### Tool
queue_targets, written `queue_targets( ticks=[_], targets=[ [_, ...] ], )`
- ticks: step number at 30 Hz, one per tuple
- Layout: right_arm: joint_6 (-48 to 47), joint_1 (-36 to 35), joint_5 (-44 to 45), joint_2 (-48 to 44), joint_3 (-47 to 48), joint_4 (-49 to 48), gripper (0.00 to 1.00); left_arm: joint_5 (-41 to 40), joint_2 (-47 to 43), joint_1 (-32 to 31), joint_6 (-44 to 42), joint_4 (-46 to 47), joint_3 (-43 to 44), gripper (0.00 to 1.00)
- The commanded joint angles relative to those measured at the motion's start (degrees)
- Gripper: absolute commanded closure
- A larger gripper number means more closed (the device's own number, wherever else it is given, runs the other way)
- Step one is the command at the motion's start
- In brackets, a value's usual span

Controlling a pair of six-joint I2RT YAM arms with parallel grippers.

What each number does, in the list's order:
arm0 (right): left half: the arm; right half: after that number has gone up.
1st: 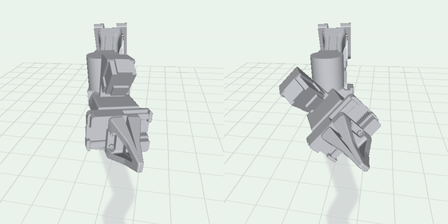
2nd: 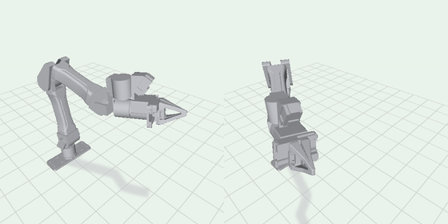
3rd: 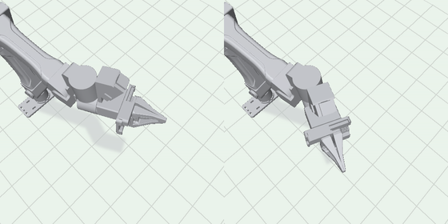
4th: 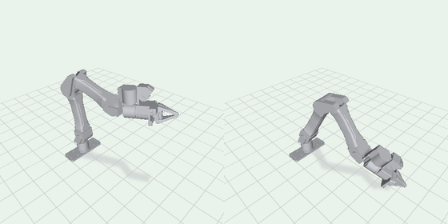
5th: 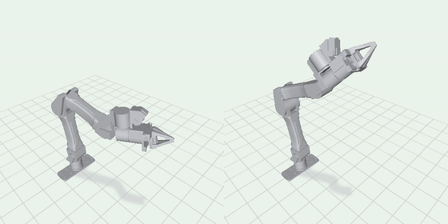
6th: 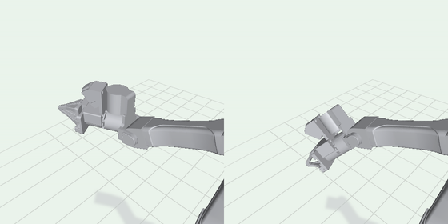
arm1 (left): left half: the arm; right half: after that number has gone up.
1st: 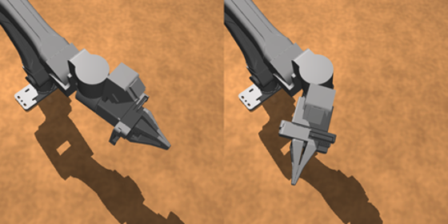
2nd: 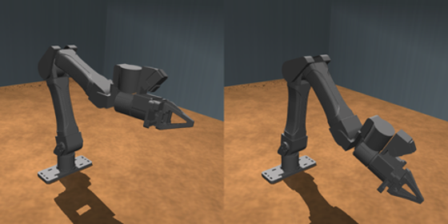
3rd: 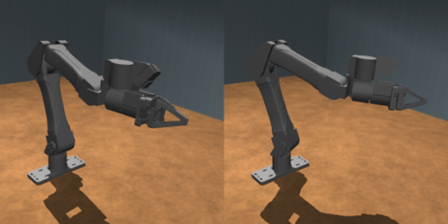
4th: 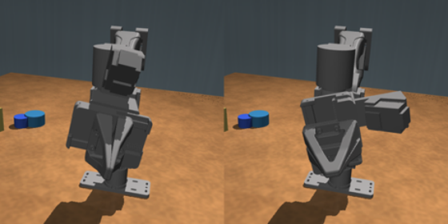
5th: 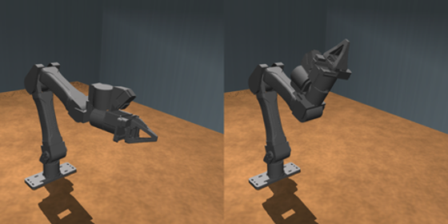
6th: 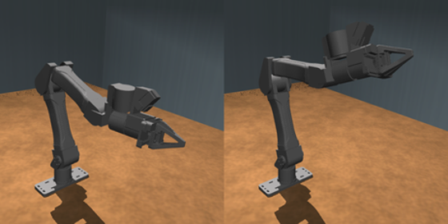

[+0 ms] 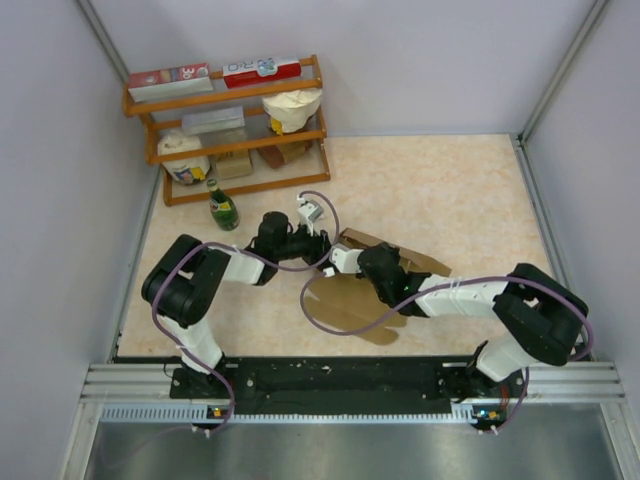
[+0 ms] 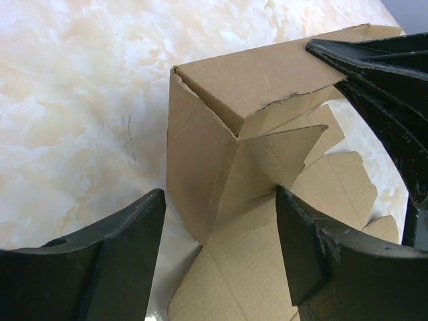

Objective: Fold the paper box

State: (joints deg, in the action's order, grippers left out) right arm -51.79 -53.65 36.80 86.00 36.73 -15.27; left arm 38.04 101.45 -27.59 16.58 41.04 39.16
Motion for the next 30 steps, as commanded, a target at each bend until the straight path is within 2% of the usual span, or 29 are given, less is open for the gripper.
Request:
queue_targets(
  ticks=[1, 14, 30],
  targets=[
    [-0.9, -1.5, 0.8, -1.1, -1.3, -3.8, 1.0, 0.8, 0.0, -0.5, -0.5, 3.3, -0.7, 0.29],
    [-9.6, -2.2, 5.5, -3.4, -4.3, -17.0, 1.0, 0.5, -0.1, -0.8, -0.8, 3.4, -0.7, 0.29],
    [-9.6, -3.1, 5.4, 0.9, -5.4, -18.7, 1.0, 0.4, 1.2, -0.8, -0.5, 3.9, 0.6, 0.29]
  ],
)
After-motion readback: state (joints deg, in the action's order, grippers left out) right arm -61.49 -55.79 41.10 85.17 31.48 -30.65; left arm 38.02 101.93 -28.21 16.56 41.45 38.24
